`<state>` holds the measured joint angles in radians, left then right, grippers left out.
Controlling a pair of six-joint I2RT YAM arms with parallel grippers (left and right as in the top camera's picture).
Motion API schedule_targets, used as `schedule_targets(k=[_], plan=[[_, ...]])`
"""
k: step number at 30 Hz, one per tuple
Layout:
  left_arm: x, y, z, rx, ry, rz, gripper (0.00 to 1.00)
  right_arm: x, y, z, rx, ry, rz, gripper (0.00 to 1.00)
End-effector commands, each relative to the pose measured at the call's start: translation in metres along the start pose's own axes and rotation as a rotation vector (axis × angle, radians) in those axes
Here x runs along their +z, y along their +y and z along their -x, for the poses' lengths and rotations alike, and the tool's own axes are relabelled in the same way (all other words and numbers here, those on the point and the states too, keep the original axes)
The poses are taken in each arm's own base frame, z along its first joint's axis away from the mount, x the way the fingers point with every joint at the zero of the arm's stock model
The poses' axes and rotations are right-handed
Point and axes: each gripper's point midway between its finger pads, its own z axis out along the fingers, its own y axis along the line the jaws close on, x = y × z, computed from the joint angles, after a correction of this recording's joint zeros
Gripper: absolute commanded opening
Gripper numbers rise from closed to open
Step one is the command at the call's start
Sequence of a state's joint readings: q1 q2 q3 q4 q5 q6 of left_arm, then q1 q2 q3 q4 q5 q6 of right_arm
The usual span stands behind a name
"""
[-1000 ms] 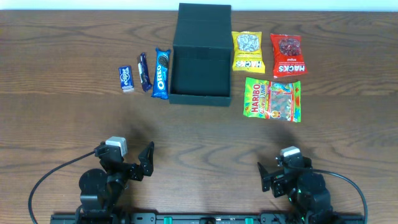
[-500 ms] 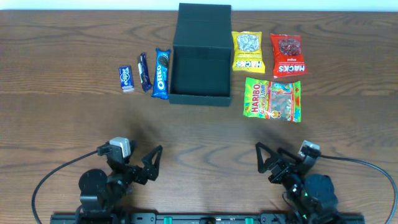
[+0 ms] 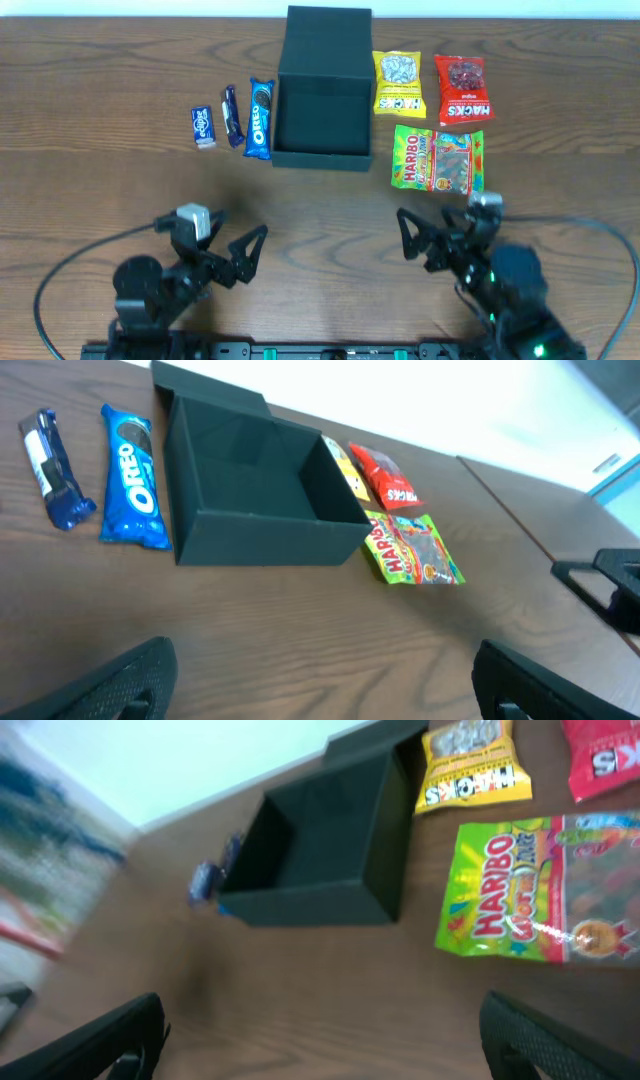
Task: Pack container
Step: 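Raise both arms from rest toward the table items, then grasp the green Haribo bag with the right gripper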
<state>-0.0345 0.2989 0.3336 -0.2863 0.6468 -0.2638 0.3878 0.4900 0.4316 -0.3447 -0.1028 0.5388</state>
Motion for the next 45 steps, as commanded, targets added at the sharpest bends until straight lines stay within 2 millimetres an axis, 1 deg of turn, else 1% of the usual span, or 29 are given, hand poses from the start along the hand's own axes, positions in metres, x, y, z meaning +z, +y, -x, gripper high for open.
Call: schedule_targets(k=[1, 4, 6, 7, 9, 11, 12, 14, 18, 21, 24, 26, 30, 34, 35, 37, 40, 41, 43, 44, 45], plan=[[0.006, 0.002, 0.024, 0.03, 0.032, 0.038, 0.95, 0.01, 0.004, 0.034, -0.172, 0.024, -0.081, 0.99], [0.018, 0.011, 0.037, -0.012, 0.103, 0.094, 0.95, 0.024, -0.007, 0.058, -0.241, 0.109, -0.211, 0.99], [0.026, 0.017, 0.047, -0.01, 0.163, 0.126, 0.95, 0.037, -0.022, 0.073, -0.236, 0.17, -0.314, 0.99], [0.031, 0.023, 0.054, -0.023, 0.199, 0.162, 0.95, 0.046, -0.03, 0.08, -0.219, 0.206, -0.352, 0.99], [0.036, 0.03, 0.062, -0.034, 0.235, 0.203, 0.95, 0.059, -0.045, 0.085, -0.193, 0.242, -0.398, 0.99], [0.041, 0.037, 0.07, -0.048, 0.264, 0.242, 0.95, 0.07, -0.061, 0.086, -0.168, 0.278, -0.441, 0.99], [0.045, 0.042, 0.075, -0.055, 0.277, 0.267, 0.95, 0.078, -0.073, 0.081, -0.161, 0.31, -0.465, 0.99], [0.05, 0.045, 0.081, -0.048, 0.288, 0.273, 0.95, 0.087, -0.087, 0.072, -0.169, 0.36, -0.487, 0.98], [0.059, 0.048, 0.092, -0.026, 0.272, 0.265, 0.95, 0.112, -0.121, 0.041, -0.154, 0.481, -0.536, 0.93], [0.06, 0.047, 0.096, -0.018, 0.258, 0.262, 0.95, 0.129, -0.138, 0.024, -0.141, 0.526, -0.555, 0.88], [0.06, 0.047, 0.096, -0.018, 0.257, 0.262, 0.95, 0.142, -0.149, 0.01, -0.136, 0.556, -0.564, 0.83], [0.06, 0.047, 0.096, -0.018, 0.258, 0.262, 0.95, 0.152, -0.16, -0.003, -0.13, 0.588, -0.574, 0.8], [0.06, 0.047, 0.095, -0.019, 0.259, 0.262, 0.95, 0.162, -0.177, -0.032, -0.118, 0.661, -0.595, 0.72], [0.06, 0.047, 0.095, -0.019, 0.259, 0.262, 0.95, 0.164, -0.19, -0.048, -0.119, 0.708, -0.631, 0.68], [0.06, 0.047, 0.096, -0.018, 0.258, 0.262, 0.95, 0.164, -0.192, -0.052, -0.117, 0.718, -0.635, 0.65], [0.06, 0.047, 0.096, -0.018, 0.258, 0.262, 0.95, 0.164, -0.194, -0.056, -0.115, 0.731, -0.638, 0.55], [0.06, 0.047, 0.096, -0.018, 0.258, 0.262, 0.95, 0.164, -0.195, -0.058, -0.114, 0.736, -0.639, 0.32], [0.06, 0.047, 0.096, -0.018, 0.258, 0.262, 0.95, 0.164, -0.195, -0.058, -0.114, 0.736, -0.639, 0.2], [0.06, 0.047, 0.096, -0.018, 0.259, 0.262, 0.95, 0.164, -0.195, -0.058, -0.112, 0.737, -0.637, 0.04], [0.06, 0.047, 0.096, -0.018, 0.259, 0.262, 0.95, 0.164, -0.194, -0.059, -0.11, 0.741, -0.635, 0.01], [0.06, 0.047, 0.096, -0.018, 0.259, 0.262, 0.95, 0.163, -0.194, -0.06, -0.108, 0.745, -0.633, 0.01]])
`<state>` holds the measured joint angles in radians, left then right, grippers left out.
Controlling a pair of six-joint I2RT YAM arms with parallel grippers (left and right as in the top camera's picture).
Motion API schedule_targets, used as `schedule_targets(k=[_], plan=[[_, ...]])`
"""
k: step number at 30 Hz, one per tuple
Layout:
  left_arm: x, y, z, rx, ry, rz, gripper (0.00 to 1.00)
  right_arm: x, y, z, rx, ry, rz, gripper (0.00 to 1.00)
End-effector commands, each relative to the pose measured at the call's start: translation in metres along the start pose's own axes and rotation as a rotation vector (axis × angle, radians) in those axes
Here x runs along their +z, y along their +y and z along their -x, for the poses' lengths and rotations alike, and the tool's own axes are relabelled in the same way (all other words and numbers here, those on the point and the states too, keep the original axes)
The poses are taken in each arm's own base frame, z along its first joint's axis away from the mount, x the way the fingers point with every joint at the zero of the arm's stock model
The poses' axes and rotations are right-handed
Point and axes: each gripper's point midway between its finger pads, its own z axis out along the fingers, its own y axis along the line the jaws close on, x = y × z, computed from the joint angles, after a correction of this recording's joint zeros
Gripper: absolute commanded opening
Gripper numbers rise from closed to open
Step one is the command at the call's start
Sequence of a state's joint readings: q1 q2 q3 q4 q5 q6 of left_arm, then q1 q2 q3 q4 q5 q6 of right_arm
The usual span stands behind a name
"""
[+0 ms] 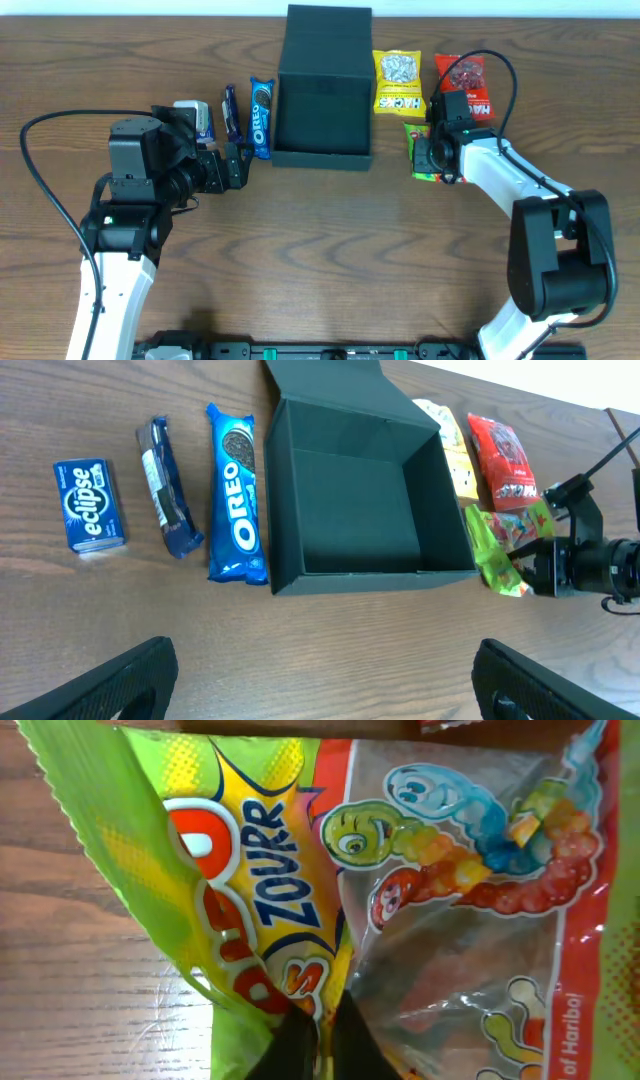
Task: Pack container
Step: 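Grasp the green Haribo bag with the right gripper, then lift the Haribo bag and carry it over the black box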
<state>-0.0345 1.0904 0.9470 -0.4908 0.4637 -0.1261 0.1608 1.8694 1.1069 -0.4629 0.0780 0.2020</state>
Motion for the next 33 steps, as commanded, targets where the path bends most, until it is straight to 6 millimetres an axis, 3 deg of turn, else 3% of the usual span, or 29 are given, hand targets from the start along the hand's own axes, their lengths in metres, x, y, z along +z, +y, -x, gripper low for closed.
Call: schedule_targets(k=[1, 6, 10, 16, 19, 21, 29, 33], plan=[[-0.004, -0.002, 0.009, 0.026, -0.023, 0.004, 0.95, 0.02, -0.007, -0.031, 0.001, 0.108, -0.016, 0.01], [-0.004, -0.002, 0.009, 0.026, -0.023, 0.004, 0.95, 0.006, 0.002, -0.03, 0.016, 0.113, 0.039, 0.01], [-0.004, -0.002, 0.009, 0.026, -0.023, 0.004, 0.95, -0.024, 0.007, -0.008, 0.13, 0.025, 0.076, 0.01], [-0.004, -0.001, 0.007, 0.022, -0.015, 0.005, 0.95, -0.11, 0.019, 0.044, 0.204, -0.244, 0.175, 0.01], [-0.004, -0.002, 0.007, 0.022, -0.013, 0.004, 0.95, -0.146, 0.044, 0.061, 0.215, -0.348, 0.303, 0.01], [-0.004, -0.002, 0.007, 0.022, -0.013, -0.001, 0.95, -0.171, 0.071, 0.073, 0.212, -0.406, 0.444, 0.02], [-0.004, -0.002, 0.005, 0.016, -0.007, -0.001, 0.95, -0.179, 0.103, 0.065, 0.802, -0.217, 0.625, 0.01], [-0.004, -0.002, 0.005, 0.016, -0.007, -0.001, 0.95, -0.194, 0.127, 0.082, 0.791, -0.275, 0.727, 0.02]])
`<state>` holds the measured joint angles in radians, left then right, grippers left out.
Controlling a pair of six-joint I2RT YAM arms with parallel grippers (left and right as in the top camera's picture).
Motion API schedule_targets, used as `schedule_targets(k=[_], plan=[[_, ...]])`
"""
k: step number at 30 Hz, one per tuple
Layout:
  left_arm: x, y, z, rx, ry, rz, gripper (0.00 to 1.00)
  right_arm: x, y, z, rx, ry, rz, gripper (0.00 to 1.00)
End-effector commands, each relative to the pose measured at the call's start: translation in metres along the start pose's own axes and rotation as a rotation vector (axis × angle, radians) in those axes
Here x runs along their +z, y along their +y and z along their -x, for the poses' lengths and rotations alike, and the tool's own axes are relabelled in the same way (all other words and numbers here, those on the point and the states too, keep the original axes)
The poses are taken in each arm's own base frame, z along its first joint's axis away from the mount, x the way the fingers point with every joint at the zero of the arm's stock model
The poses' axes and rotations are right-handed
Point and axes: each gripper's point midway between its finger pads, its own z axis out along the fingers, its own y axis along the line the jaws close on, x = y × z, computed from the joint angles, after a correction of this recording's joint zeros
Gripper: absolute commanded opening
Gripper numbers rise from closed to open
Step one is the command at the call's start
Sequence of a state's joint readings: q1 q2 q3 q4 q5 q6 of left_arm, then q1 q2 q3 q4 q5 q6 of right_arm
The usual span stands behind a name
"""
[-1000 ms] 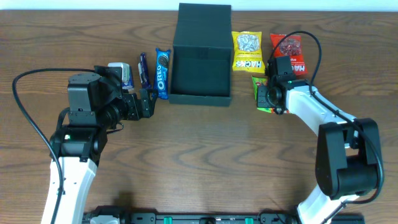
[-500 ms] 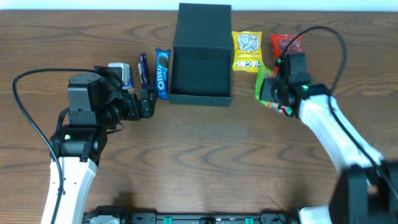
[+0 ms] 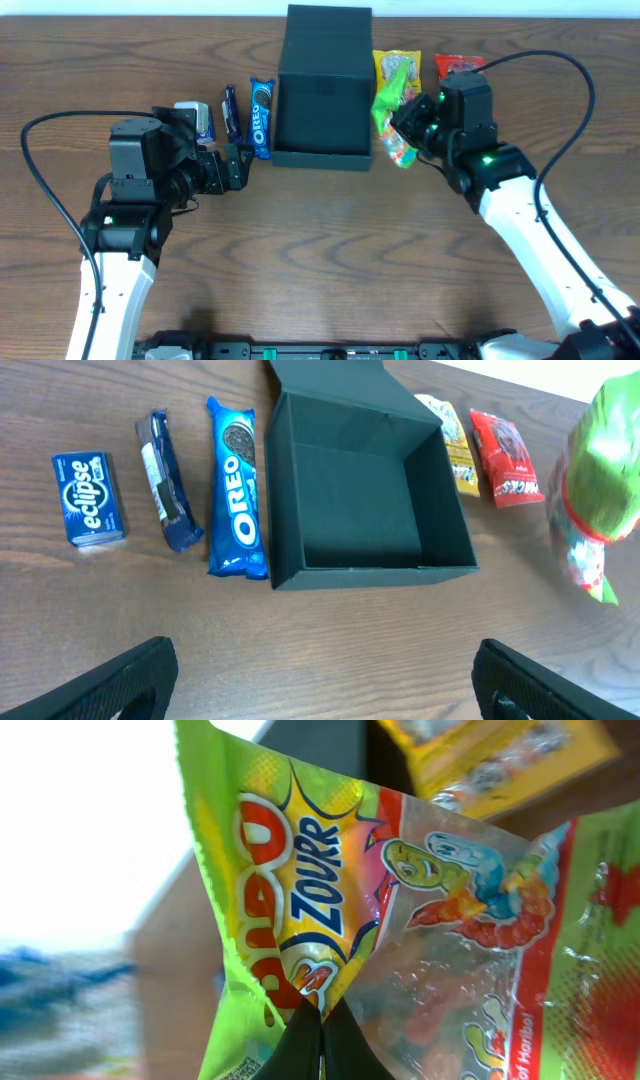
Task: Pack container
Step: 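Lift the Haribo bag and carry it over the black box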
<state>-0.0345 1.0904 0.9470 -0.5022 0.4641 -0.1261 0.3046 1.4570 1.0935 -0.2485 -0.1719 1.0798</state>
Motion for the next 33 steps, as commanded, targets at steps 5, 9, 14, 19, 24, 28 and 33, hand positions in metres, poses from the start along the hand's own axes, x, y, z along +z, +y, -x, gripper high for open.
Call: schedule_targets(k=[5, 9, 14, 19, 24, 28, 33], plan=[[-0.004, -0.003, 0.007, 0.02, -0.016, -0.002, 0.95, 0.016, 0.061, -0.008, 0.049, -0.143, 0.167, 0.02], [-0.004, -0.002, 0.005, 0.017, -0.009, 0.0, 0.95, 0.038, 0.079, -0.025, 0.024, -0.188, 0.223, 0.01], [-0.004, -0.002, 0.004, 0.013, -0.001, 0.001, 0.95, 0.067, 0.095, -0.032, 0.058, -0.186, 0.258, 0.02], [-0.004, -0.002, 0.003, 0.013, 0.0, 0.001, 0.95, 0.104, 0.107, -0.041, 0.237, -0.142, 0.266, 0.02], [-0.004, -0.002, 0.003, 0.012, 0.002, 0.002, 0.95, 0.123, 0.1, -0.047, 0.451, -0.127, 0.235, 0.02], [-0.004, -0.002, 0.003, 0.012, 0.002, 0.002, 0.95, 0.128, 0.082, -0.062, 0.561, -0.116, 0.147, 0.02], [-0.004, -0.002, 0.003, 0.012, 0.003, 0.002, 0.95, 0.13, 0.053, -0.077, 0.658, -0.117, 0.019, 0.02]])
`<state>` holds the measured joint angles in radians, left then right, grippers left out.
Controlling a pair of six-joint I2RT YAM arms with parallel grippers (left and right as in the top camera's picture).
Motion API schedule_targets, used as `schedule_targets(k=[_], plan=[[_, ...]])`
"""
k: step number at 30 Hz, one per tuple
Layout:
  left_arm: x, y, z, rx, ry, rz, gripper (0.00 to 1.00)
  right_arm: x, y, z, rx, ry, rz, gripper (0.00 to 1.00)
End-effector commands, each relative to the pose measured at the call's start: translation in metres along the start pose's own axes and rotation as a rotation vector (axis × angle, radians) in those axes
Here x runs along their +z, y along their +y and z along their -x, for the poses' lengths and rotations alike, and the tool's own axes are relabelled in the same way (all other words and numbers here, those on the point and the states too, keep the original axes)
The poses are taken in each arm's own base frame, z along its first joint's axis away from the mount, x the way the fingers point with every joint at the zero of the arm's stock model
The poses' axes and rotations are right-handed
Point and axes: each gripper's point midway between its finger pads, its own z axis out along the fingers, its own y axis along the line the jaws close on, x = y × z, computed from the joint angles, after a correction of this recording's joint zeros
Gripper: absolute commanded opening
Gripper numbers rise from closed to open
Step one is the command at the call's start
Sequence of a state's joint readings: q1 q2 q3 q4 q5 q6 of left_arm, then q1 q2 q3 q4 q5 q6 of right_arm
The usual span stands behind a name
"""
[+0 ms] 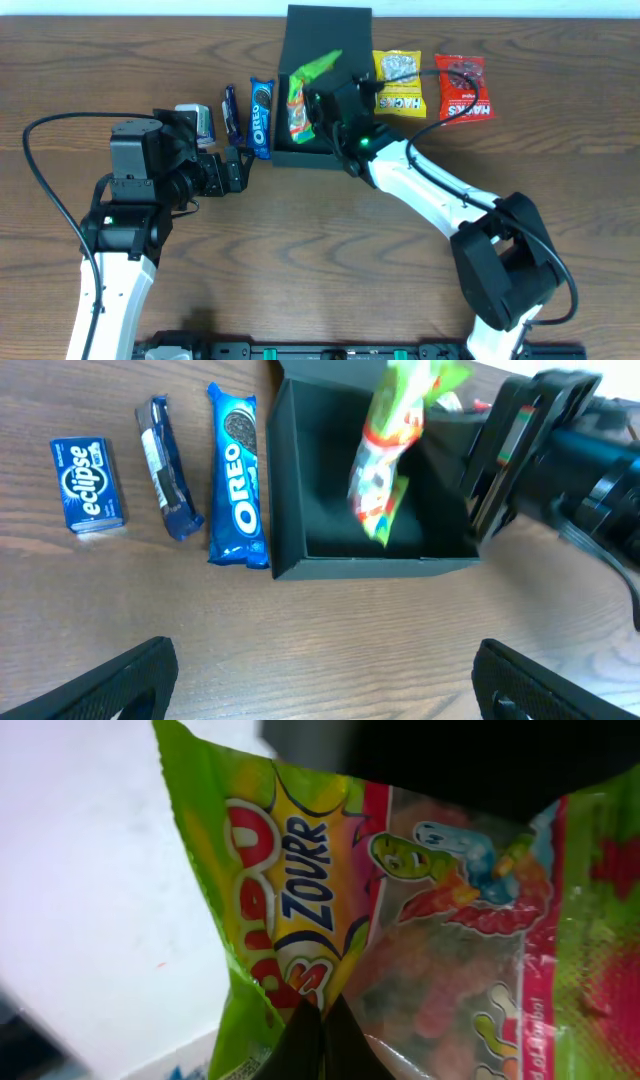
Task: Pack container
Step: 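Lift the Haribo bag and carry it over the black box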
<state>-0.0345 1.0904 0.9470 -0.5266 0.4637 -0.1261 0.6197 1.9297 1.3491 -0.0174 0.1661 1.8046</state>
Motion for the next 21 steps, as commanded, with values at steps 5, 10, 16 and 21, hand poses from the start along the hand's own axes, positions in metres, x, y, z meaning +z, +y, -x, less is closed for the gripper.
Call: schedule_targets(k=[5, 10, 16, 21], plan=[[-0.004, -0.003, 0.008, 0.021, -0.019, -0.003, 0.95, -0.003, -0.002, 0.006, 0.114, -0.062, -0.025, 0.02], [-0.004, -0.003, 0.008, 0.021, -0.019, -0.003, 0.95, -0.003, 0.015, -0.006, -0.05, 0.0, 0.033, 0.99], [-0.004, -0.002, 0.006, 0.017, -0.01, -0.001, 0.95, -0.014, 0.048, -0.022, -0.3, 0.058, 0.161, 0.99], [-0.004, -0.002, 0.003, 0.013, -0.001, 0.001, 0.95, -0.041, 0.081, -0.026, -0.81, 0.002, 0.268, 0.99]])
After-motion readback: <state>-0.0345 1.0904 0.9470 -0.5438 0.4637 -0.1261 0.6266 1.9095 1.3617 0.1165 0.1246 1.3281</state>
